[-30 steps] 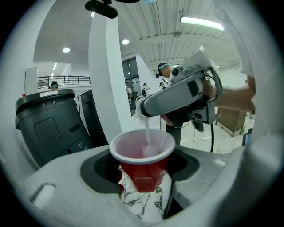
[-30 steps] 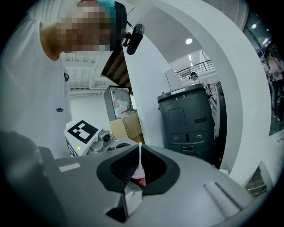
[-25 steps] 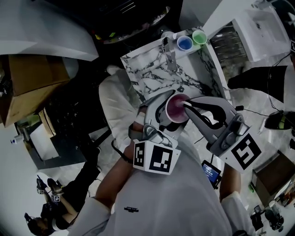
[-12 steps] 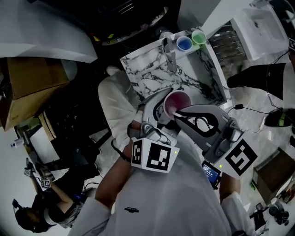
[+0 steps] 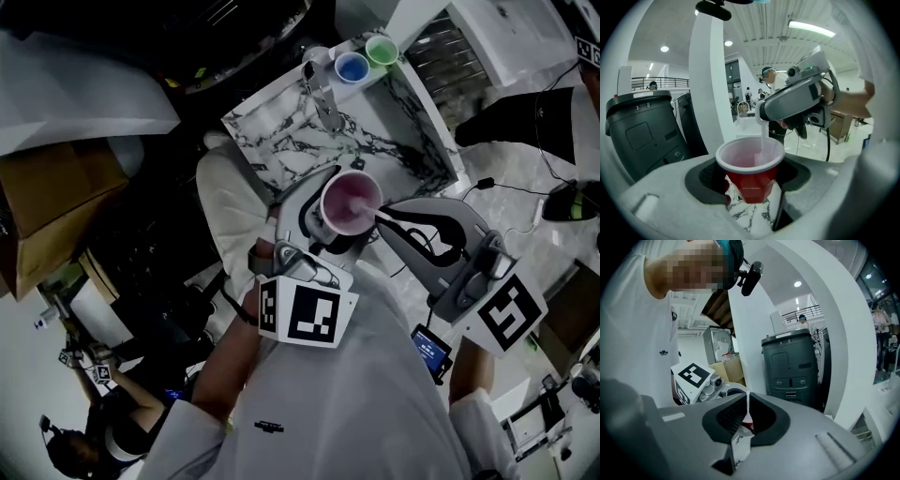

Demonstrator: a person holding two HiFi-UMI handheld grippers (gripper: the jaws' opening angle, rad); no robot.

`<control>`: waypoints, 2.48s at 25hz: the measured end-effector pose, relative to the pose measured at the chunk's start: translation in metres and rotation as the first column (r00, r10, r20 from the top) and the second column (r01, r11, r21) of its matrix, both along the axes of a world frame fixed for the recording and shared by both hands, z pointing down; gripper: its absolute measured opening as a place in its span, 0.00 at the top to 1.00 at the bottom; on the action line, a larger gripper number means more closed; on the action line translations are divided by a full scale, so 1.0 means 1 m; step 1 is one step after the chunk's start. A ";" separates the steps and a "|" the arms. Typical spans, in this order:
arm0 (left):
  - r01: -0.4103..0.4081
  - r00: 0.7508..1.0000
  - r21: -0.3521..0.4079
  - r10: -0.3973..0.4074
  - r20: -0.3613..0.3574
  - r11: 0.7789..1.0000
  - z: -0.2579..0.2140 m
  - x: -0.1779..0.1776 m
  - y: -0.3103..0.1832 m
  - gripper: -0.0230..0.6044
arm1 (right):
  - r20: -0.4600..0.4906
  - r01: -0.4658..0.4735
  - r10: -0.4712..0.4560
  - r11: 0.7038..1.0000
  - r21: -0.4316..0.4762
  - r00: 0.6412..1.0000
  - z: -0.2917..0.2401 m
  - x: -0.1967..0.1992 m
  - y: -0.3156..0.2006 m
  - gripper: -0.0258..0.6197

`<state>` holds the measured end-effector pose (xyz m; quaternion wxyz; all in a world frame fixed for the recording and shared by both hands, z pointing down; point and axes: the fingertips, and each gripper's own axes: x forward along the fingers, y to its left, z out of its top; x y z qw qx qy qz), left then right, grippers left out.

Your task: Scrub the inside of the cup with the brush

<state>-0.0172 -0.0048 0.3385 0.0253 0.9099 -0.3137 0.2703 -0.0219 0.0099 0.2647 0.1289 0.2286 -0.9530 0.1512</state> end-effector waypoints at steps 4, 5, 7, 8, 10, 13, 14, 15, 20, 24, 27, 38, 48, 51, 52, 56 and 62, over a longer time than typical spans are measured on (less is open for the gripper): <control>-0.027 1.000 -0.009 0.027 0.007 1.000 0.000 0.005 0.001 0.49 | 0.025 -0.071 0.071 0.997 -0.004 0.997 -0.003 0.016 -0.007 0.92; -0.031 1.000 -0.003 0.031 0.005 1.000 -0.001 0.007 0.000 0.49 | 0.021 -0.079 0.079 0.997 0.007 0.997 -0.004 0.020 -0.009 0.92; -0.038 0.999 0.008 0.038 0.001 0.999 -0.002 0.014 -0.001 0.49 | 0.021 -0.093 0.093 0.995 0.037 0.995 -0.007 0.025 -0.015 0.92; -0.043 0.999 0.010 0.043 -0.001 0.999 -0.003 0.018 0.001 0.49 | 0.025 -0.102 0.101 0.994 0.044 0.995 -0.009 0.027 -0.017 0.92; -0.054 0.999 0.013 0.054 -0.001 0.998 -0.004 0.025 0.004 0.49 | 0.034 -0.115 0.113 0.992 0.044 0.993 -0.013 0.031 -0.020 0.92; -0.057 0.998 0.017 0.057 0.006 0.998 -0.005 0.031 0.005 0.49 | 0.050 -0.114 0.111 0.992 0.047 0.993 -0.020 0.032 -0.024 0.92; -0.054 0.999 0.018 0.054 0.007 0.998 -0.004 0.032 0.004 0.49 | 0.059 -0.110 0.107 0.992 0.057 0.993 -0.022 0.031 -0.025 0.92; -0.051 0.999 0.019 0.051 0.008 0.999 -0.003 0.034 0.006 0.49 | 0.068 -0.106 0.101 0.992 0.069 0.993 -0.024 0.029 -0.023 0.92; -0.066 0.998 0.033 0.065 0.021 0.997 0.004 0.047 0.026 0.49 | 0.112 -0.104 0.092 0.988 0.114 0.989 -0.030 0.025 -0.004 0.93; -0.100 0.995 0.054 0.099 0.023 0.994 0.000 0.058 0.041 0.49 | 0.167 -0.133 0.115 0.985 0.107 0.979 -0.038 0.028 0.018 0.93; -0.120 0.993 0.070 0.118 0.024 0.990 -0.002 0.064 0.048 0.49 | 0.197 -0.143 0.122 0.985 0.100 0.973 -0.045 0.032 0.035 0.93; -0.131 0.991 0.079 0.131 0.015 0.988 -0.010 0.078 0.051 0.49 | 0.162 -0.200 0.190 0.979 0.048 0.968 -0.041 0.079 0.063 0.93; -0.152 0.988 0.081 0.151 0.018 0.985 -0.012 0.089 0.054 0.49 | 0.124 -0.257 0.246 0.962 0.086 0.961 -0.035 0.107 0.046 0.93; -0.164 0.986 0.082 0.163 0.022 0.983 -0.014 0.092 0.057 0.49 | 0.151 -0.274 0.257 0.957 0.101 0.954 -0.042 0.109 0.036 0.92; -0.170 0.985 0.083 0.168 0.025 0.982 -0.013 0.093 0.058 0.49 | 0.160 -0.275 0.256 0.956 0.107 0.953 -0.045 0.108 0.034 0.92; -0.186 0.982 0.087 0.184 0.034 0.979 -0.011 0.096 0.062 0.49 | 0.182 -0.256 0.230 0.957 0.134 0.956 -0.054 0.098 0.028 0.93; -0.198 0.980 0.081 0.196 0.042 0.977 -0.007 0.098 0.065 0.49 | 0.217 -0.214 0.181 0.967 0.141 0.959 -0.061 0.078 0.033 0.93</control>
